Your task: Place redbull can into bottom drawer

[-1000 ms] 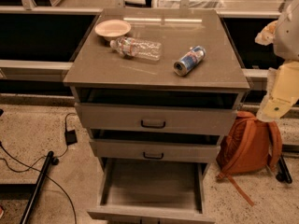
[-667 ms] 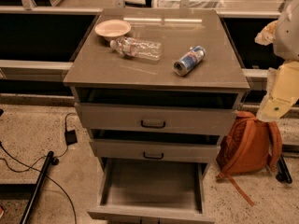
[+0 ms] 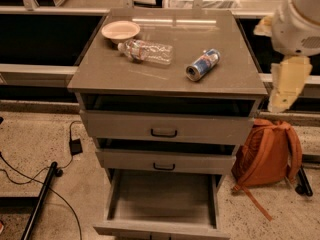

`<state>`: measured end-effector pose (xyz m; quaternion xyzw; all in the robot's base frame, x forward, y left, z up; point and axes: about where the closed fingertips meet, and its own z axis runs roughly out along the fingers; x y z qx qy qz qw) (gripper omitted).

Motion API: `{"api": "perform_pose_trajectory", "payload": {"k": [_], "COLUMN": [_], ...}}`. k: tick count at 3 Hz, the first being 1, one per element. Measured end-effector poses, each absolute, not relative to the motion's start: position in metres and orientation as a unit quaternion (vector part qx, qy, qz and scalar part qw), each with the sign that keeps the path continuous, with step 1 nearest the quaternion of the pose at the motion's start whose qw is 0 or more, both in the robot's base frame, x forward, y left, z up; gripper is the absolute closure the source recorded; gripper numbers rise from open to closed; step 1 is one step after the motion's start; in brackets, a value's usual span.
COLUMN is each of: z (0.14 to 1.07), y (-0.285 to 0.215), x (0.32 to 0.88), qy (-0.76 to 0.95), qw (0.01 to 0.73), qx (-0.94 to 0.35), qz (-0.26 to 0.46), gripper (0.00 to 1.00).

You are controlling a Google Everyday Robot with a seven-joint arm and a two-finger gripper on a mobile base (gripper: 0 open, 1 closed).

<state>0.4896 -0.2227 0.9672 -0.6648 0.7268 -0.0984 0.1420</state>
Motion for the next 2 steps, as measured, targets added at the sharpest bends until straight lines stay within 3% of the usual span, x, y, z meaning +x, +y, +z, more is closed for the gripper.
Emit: {"api": "perform_pose_trajectory", "payload": {"k": [2], "z": [0.9618], "y": [-0.2193], "x": [0.5142], "qy": [0.632], "qw": [0.145], "qx": [-0.754], "qz": [-0.107], "gripper": [0.0]}}
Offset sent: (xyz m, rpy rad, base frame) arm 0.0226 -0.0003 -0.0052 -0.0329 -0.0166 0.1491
